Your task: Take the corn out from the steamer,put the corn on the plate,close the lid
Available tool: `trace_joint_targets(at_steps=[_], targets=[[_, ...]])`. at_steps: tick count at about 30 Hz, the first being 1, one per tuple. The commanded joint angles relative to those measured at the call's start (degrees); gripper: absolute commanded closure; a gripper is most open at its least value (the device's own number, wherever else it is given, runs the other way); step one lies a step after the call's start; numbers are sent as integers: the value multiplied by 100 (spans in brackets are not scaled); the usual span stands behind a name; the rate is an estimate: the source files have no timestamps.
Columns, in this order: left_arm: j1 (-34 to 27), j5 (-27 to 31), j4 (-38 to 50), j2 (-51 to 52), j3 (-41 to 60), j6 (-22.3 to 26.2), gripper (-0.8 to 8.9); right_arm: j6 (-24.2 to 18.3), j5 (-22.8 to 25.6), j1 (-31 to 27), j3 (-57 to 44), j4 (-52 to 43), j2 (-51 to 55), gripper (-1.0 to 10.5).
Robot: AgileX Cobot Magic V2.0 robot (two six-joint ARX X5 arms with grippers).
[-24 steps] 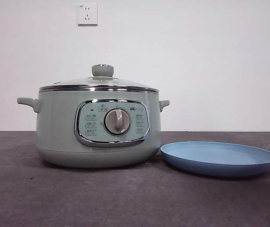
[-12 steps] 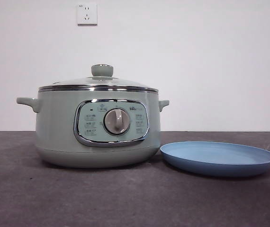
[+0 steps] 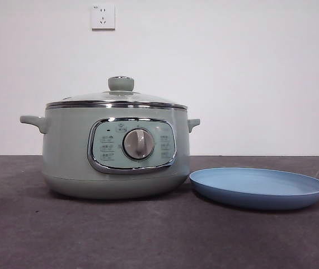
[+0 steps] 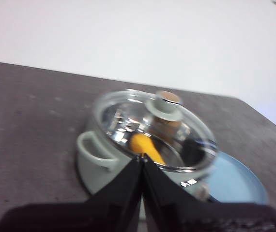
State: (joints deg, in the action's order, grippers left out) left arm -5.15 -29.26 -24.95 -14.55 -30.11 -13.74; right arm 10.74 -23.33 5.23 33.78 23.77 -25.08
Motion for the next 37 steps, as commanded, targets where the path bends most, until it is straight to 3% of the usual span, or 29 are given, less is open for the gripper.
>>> trace_joint_targets(at_steps=[1,4,10,17,19,22,23,25,37], targets=[[-11,-289,-339,-378,-411,470,820,-654,-476,9,848,697,-662,958],[-11,-610,-739,-789,-852,756,820,-1180,-990,9,1644,1480,-1272,957],[-9,-1362,-1510,-1480,-1615,1213,820,-2105,-1508,22,2802,2924,-2164,957],[-9,-1453,-1803,-1768,-1991,1335,805,-2164,-1569,55,2990,3209,-2415,935],[-9,-1451,-1799,-1768,-2000,1331,690,-2149,-1567,57,2990,3209,-2415,841],[-9,-1451,-1797,-1768,-2000,1246,277,-2092,-1550,55,2990,3209,-2415,511],[-9,-1453,-1797,-1768,-2000,1246,203,-2059,-1547,55,2990,3209,-2415,389],[-9,-1453,-1792,-1768,-2000,1246,198,-2059,-1550,55,2990,3209,-2415,292],[238,-1432,-1318,-2339,-2295,1248,198,-2061,-1561,55,2990,3206,-2415,288]])
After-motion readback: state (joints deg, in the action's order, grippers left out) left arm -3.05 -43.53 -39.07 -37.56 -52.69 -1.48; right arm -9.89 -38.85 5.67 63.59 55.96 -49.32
